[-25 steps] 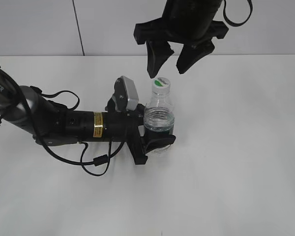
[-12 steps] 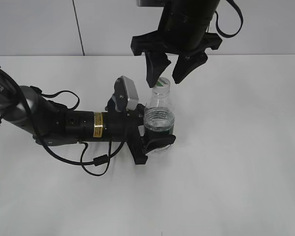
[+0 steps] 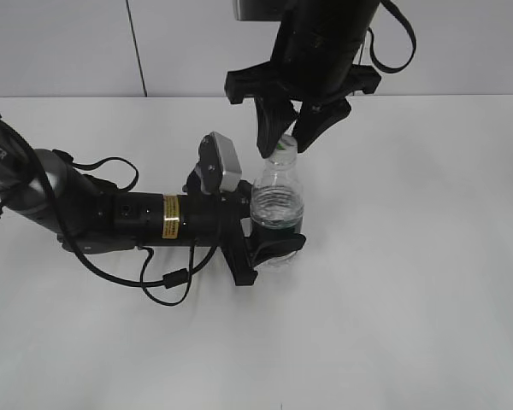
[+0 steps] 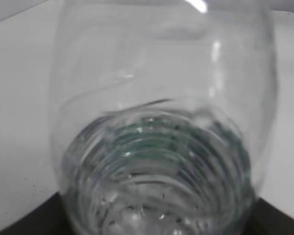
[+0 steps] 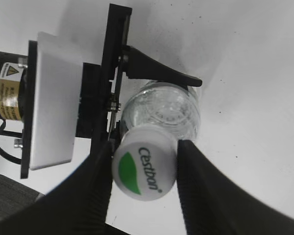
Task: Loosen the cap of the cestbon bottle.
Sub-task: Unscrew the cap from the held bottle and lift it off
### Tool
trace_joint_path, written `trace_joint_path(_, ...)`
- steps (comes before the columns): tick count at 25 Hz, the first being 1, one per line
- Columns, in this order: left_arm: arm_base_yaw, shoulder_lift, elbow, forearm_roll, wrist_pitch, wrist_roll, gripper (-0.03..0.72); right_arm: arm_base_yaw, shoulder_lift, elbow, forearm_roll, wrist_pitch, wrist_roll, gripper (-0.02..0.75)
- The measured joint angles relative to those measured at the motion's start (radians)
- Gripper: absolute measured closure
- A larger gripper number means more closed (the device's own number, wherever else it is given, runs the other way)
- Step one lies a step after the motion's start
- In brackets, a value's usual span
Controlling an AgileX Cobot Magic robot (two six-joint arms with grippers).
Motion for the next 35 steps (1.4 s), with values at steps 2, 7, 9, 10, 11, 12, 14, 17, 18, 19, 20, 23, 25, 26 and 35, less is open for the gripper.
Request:
trace_joint_path(2,-0.001,0.000,0.000,-0.001,0.001,0.000,0.284,0.000,0.000,0.000,0.001,0.000,-0.009,0.438)
trace_joint_path(7,-0.001,0.000,0.000,-0.003,0.002,0.000,0.284,0.000,0.000,0.000,0.002,0.000,-0.101,0.438)
trace_joint_path(9,-0.001,0.000,0.000,-0.003,0.002,0.000,0.284,0.000,0.000,0.000,0.004,0.000,-0.207,0.438)
trace_joint_path(10,-0.001,0.000,0.000,-0.003,0.002,0.000,0.284,0.000,0.000,-0.001,0.004,0.000,-0.285,0.438)
trace_joint_path(11,-0.001,0.000,0.000,-0.003,0.002,0.000,0.284,0.000,0.000,-0.001,0.005,0.000,-0.362,0.438)
trace_joint_path(12,-0.001,0.000,0.000,-0.003,0.002,0.000,0.284,0.000,0.000,-0.002,0.005,0.000,-0.469,0.438)
trace_joint_path(14,-0.001,0.000,0.000,-0.003,0.002,0.000,0.284,0.000,0.000,-0.003,0.006,0.000,-0.684,0.438)
trace_joint_path(17,-0.001,0.000,0.000,-0.005,0.003,-0.003,0.284,0.000,0.000,-0.005,0.007,0.000,-1.041,0.439)
trace_joint_path(18,-0.001,0.000,0.000,-0.005,0.003,-0.003,0.284,0.000,0.000,-0.007,0.008,0.000,-1.169,0.439)
trace_joint_path(19,-0.001,0.000,0.000,-0.005,0.003,-0.004,0.284,0.000,-0.001,-0.007,0.009,0.000,-1.283,0.439)
trace_joint_path(20,-0.001,0.000,0.000,-0.005,0.003,-0.004,0.284,0.000,-0.001,-0.007,0.009,0.000,-1.380,0.439)
trace_joint_path(23,-0.001,0.000,0.000,-0.007,0.004,-0.007,0.284,0.000,-0.002,-0.007,0.009,0.000,-1.556,0.443)
trace_joint_path(25,-0.001,0.000,0.000,-0.008,0.004,-0.008,0.284,0.000,-0.002,-0.007,0.008,0.000,-1.597,0.443)
trace_joint_path(26,-0.001,0.000,0.000,-0.008,0.004,-0.008,0.284,0.000,-0.002,-0.007,0.008,0.000,-1.609,0.443)
trace_joint_path(35,-0.001,0.000,0.000,-0.008,0.004,-0.008,0.284,0.000,-0.002,-0.007,0.008,0.000,-1.622,0.443)
